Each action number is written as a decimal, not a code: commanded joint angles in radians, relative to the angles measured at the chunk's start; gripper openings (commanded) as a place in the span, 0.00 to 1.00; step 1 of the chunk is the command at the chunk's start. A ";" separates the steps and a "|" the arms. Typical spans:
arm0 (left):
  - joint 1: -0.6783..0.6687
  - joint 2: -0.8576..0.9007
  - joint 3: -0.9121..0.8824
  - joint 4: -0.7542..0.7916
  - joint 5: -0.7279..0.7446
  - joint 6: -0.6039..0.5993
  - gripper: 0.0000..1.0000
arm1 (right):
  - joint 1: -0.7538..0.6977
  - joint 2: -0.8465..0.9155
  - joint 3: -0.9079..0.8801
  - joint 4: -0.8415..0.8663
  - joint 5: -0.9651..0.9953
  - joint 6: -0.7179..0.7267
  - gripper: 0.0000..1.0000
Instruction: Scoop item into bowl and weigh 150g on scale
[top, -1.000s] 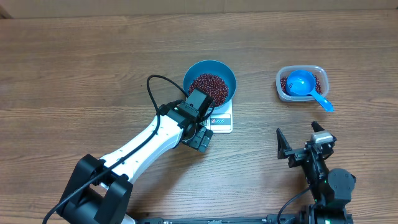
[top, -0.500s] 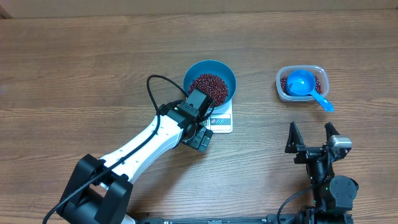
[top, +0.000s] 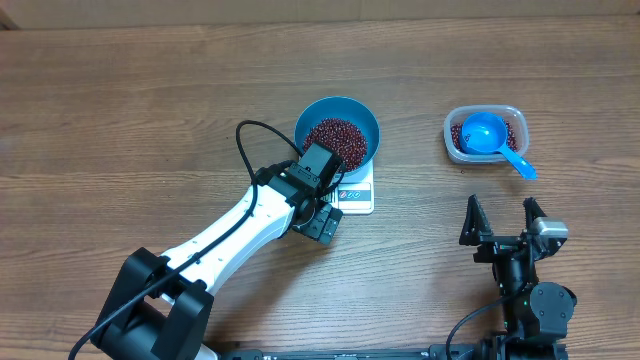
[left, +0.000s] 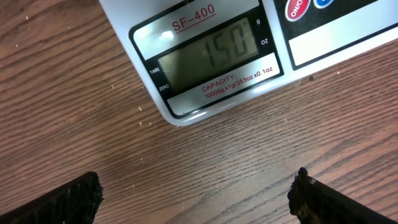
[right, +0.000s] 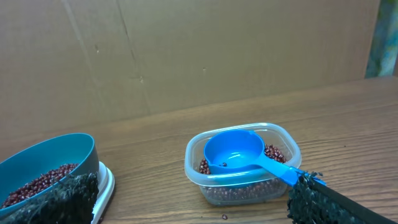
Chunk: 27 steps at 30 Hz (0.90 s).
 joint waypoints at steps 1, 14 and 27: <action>-0.002 -0.008 0.007 -0.002 -0.012 0.002 1.00 | 0.005 -0.010 -0.010 0.002 0.013 0.009 1.00; -0.002 -0.008 0.007 -0.040 -0.020 0.001 1.00 | 0.005 -0.010 -0.010 0.002 0.013 0.009 1.00; -0.002 -0.027 0.006 -0.041 -0.024 0.003 0.99 | 0.005 -0.010 -0.010 0.002 0.013 0.009 1.00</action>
